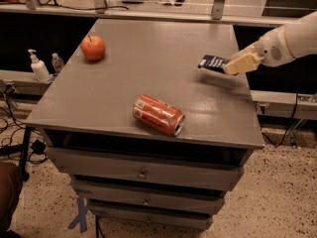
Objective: Move rxbar blueberry near coke can
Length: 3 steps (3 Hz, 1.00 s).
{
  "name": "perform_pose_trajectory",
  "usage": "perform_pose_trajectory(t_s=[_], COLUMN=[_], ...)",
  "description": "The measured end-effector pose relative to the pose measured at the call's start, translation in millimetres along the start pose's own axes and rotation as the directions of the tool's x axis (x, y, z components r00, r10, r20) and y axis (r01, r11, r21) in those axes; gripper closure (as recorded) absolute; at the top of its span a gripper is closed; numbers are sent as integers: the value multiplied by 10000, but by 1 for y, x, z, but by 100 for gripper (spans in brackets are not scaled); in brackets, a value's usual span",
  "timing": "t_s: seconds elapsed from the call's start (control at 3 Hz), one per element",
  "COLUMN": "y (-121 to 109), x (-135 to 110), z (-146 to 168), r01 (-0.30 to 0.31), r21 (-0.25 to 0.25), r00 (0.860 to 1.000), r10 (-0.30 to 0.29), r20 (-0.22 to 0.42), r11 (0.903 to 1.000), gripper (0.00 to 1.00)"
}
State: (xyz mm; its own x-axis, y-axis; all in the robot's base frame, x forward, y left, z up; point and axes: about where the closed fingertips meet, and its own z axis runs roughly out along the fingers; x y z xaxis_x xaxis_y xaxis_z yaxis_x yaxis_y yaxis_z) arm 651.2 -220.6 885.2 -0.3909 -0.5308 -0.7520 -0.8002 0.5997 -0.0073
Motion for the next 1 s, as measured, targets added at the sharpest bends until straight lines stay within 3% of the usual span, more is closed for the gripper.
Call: perform_pose_trajectory(t_s=[0.33, 1.0], y=[28, 80], x=[18, 46], z=[-9, -11], r01=[256, 266], r21=[-850, -2249], r00=[9996, 9990], r10=[-262, -342], r20=[-65, -302], r11=[9961, 9740], gripper=[100, 100])
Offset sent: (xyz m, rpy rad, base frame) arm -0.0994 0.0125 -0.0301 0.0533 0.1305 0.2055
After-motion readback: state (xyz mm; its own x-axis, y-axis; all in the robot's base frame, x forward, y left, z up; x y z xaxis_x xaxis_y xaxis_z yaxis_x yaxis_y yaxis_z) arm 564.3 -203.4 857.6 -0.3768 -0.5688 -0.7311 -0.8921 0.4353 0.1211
